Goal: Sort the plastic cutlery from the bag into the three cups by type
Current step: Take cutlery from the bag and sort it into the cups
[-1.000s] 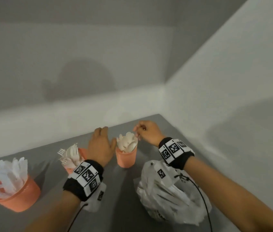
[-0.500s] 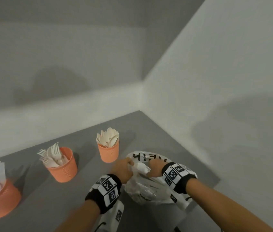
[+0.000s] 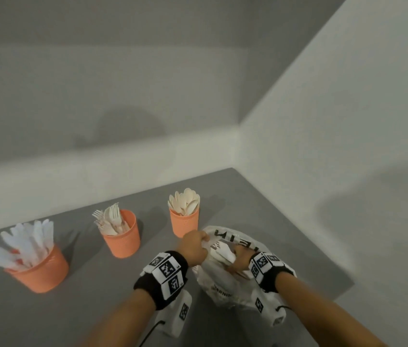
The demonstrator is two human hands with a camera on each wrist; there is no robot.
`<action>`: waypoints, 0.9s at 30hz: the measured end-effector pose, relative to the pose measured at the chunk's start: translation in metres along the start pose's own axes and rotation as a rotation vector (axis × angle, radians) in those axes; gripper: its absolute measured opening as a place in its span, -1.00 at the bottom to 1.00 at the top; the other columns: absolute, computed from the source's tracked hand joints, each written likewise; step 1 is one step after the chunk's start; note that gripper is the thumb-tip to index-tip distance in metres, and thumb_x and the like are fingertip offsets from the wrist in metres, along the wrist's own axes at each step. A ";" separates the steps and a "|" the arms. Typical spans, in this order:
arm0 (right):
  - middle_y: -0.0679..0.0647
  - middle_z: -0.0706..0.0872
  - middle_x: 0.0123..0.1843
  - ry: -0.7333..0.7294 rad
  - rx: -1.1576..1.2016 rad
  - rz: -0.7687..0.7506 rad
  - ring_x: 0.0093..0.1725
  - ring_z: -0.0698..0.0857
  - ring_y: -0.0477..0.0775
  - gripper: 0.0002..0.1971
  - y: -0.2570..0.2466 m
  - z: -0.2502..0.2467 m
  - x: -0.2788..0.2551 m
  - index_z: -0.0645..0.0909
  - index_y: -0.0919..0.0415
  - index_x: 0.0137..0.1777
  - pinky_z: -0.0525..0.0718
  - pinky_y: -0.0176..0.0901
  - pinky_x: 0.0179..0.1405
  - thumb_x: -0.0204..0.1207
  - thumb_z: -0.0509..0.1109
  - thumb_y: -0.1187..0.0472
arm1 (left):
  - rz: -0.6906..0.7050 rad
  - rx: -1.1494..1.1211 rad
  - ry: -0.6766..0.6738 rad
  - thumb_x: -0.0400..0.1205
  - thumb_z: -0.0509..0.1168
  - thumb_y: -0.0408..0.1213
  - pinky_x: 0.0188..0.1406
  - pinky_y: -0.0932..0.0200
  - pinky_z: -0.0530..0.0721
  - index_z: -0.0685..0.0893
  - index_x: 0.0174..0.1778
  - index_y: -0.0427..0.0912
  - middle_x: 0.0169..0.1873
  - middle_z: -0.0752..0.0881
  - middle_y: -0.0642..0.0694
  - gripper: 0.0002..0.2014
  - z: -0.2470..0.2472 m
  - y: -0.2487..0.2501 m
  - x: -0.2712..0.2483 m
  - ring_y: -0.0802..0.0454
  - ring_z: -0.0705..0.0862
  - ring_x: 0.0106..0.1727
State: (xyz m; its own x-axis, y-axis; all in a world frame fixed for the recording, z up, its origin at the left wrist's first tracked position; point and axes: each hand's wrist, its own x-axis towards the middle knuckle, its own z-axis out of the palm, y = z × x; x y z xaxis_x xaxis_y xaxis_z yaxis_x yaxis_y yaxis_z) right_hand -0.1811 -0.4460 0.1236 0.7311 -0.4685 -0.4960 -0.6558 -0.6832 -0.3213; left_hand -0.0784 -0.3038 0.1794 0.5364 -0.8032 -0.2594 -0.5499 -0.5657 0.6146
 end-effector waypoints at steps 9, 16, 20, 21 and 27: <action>0.04 0.43 0.55 -0.046 0.094 0.006 0.51 0.41 0.15 -0.13 0.006 0.001 -0.001 0.21 -0.08 0.60 0.33 0.04 0.53 0.31 0.53 -0.11 | -0.014 -0.021 -0.031 0.58 0.18 -0.46 0.28 0.02 0.58 0.46 0.42 -0.28 0.36 0.52 -0.27 -0.56 -0.001 -0.002 0.006 -0.25 0.59 0.29; 0.10 0.42 0.53 -0.051 0.140 -0.038 0.49 0.42 0.19 -0.26 0.008 -0.005 -0.010 0.15 -0.01 0.62 0.36 -0.06 0.46 0.48 0.40 0.08 | -0.042 -0.087 0.000 0.56 0.17 -0.48 0.15 0.06 0.65 0.51 0.35 -0.29 0.36 0.53 -0.24 -0.59 -0.001 -0.007 0.014 -0.22 0.61 0.25; 0.16 0.70 0.21 0.012 0.190 -0.098 0.18 0.67 0.17 -0.51 0.010 -0.003 -0.013 0.47 0.06 0.38 0.61 -0.09 0.22 0.44 0.41 0.12 | -0.072 -0.083 0.032 0.58 0.15 -0.47 0.24 0.06 0.58 0.45 0.39 -0.29 0.36 0.54 -0.25 -0.59 0.002 -0.004 0.016 -0.25 0.61 0.27; 0.13 0.72 0.14 0.027 0.203 -0.121 0.09 0.68 0.12 -0.53 0.009 -0.004 -0.015 0.47 0.02 0.36 0.63 -0.11 0.15 0.43 0.42 0.12 | -0.077 -0.082 0.038 0.59 0.15 -0.47 0.28 0.04 0.57 0.44 0.41 -0.29 0.36 0.53 -0.25 -0.58 0.004 -0.003 0.016 -0.25 0.60 0.29; -0.06 0.61 -0.34 0.193 0.467 -0.227 -0.48 0.58 -0.17 -0.86 -0.010 -0.014 -0.027 0.52 0.02 -0.10 0.58 -0.32 -0.46 0.45 0.40 0.26 | -0.066 -0.195 -0.027 0.60 0.10 -0.55 -0.47 0.30 0.70 0.35 0.47 -0.31 0.34 0.49 -0.36 -0.53 0.007 -0.001 0.013 -0.13 0.69 -0.24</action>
State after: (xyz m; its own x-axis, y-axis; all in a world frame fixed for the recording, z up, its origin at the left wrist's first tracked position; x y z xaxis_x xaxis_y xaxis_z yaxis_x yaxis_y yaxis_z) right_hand -0.1914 -0.4342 0.1510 0.8561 -0.4629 -0.2297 -0.4596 -0.4787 -0.7481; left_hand -0.0755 -0.3153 0.1700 0.5481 -0.7720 -0.3218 -0.3788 -0.5721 0.7274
